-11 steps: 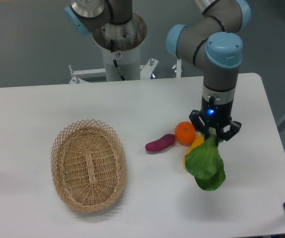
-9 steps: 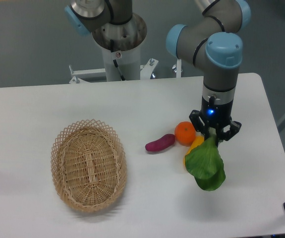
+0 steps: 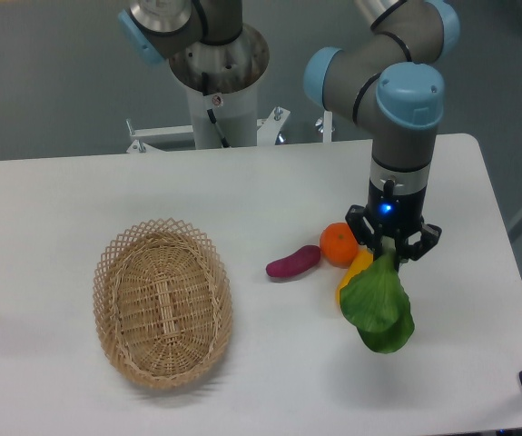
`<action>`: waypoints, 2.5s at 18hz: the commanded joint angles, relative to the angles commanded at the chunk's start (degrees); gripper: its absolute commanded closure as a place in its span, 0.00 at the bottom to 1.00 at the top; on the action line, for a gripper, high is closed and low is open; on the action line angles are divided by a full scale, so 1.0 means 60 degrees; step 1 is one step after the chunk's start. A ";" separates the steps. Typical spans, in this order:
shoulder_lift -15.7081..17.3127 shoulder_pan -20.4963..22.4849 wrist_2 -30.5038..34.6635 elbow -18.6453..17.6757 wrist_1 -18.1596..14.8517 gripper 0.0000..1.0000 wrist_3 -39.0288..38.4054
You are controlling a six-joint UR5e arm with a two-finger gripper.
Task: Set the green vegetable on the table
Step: 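Hold the green bok choy in the gripper above the yellow pepper, then carry the bok choy down and away from the orange toward the table, then lower the bok choy onto the table and open the gripper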
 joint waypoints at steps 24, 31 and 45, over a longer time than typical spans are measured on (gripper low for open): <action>-0.1861 -0.1715 0.0352 -0.0395 0.1598 0.63 -0.0279; -0.1905 -0.1715 0.0366 -0.0308 0.1627 0.15 -0.0250; -0.1378 -0.1671 0.1153 0.0570 0.1481 0.00 -0.0089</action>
